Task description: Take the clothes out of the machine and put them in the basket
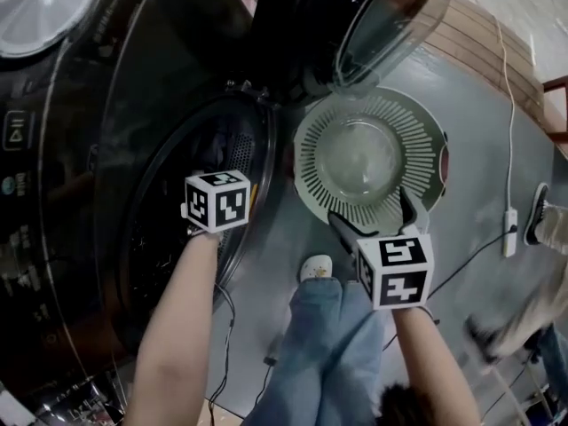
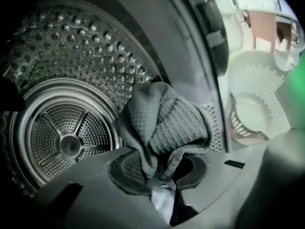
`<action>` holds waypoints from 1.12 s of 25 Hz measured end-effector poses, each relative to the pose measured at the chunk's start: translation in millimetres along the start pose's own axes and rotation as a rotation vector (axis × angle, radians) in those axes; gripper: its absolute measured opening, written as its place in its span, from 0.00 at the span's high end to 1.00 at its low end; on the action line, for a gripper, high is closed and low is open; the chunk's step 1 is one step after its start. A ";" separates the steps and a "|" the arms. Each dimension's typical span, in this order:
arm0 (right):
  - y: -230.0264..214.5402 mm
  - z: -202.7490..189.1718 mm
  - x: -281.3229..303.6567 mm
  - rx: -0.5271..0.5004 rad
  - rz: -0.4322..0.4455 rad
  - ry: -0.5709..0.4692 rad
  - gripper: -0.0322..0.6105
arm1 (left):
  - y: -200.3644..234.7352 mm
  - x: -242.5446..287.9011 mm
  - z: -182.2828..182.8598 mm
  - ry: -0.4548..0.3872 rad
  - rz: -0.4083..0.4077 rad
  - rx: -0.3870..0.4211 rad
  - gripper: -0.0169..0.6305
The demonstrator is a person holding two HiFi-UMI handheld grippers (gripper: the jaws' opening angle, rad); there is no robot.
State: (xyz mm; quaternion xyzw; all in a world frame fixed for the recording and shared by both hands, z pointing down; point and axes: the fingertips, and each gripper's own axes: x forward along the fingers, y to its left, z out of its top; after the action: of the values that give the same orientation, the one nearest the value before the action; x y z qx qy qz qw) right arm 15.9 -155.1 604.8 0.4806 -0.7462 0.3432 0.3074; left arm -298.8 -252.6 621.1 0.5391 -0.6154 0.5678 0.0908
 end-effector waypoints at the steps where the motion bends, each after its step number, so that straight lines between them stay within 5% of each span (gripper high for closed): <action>1: -0.7 1.6 -5.1 0.005 -0.004 -0.004 0.07 | -1.2 -9.0 0.9 -0.011 -0.007 -0.002 0.86; 9: -12.8 8.5 -38.7 0.045 -0.043 -0.034 0.07 | -21.6 -81.0 8.8 -0.102 -0.101 -0.053 0.86; 28: -66.3 -1.9 -89.0 0.096 -0.094 -0.028 0.07 | -76.8 -179.2 36.1 -0.140 -0.284 -0.311 0.87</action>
State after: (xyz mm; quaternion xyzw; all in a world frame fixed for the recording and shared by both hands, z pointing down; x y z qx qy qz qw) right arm 108.8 -128.6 550.1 0.5339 -0.7096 0.3571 0.2895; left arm -149.7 -163.5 525.3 0.6379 -0.6183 0.4089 0.2088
